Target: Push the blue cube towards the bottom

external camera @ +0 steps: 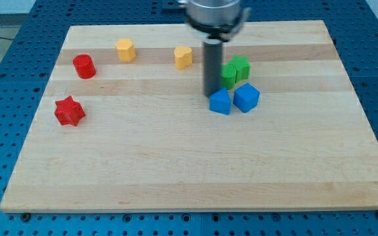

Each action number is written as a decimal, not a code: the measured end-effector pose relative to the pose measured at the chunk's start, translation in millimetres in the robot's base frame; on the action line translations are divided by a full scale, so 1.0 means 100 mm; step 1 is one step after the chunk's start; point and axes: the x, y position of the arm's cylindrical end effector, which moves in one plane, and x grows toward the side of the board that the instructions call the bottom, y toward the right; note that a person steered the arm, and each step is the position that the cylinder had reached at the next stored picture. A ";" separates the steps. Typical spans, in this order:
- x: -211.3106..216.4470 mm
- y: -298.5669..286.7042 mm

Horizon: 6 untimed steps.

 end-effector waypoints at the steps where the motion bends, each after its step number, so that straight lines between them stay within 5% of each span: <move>1: 0.05 0.71; 4: 0.35 0.90; 5: 0.83 0.48; 6: 0.86 -0.06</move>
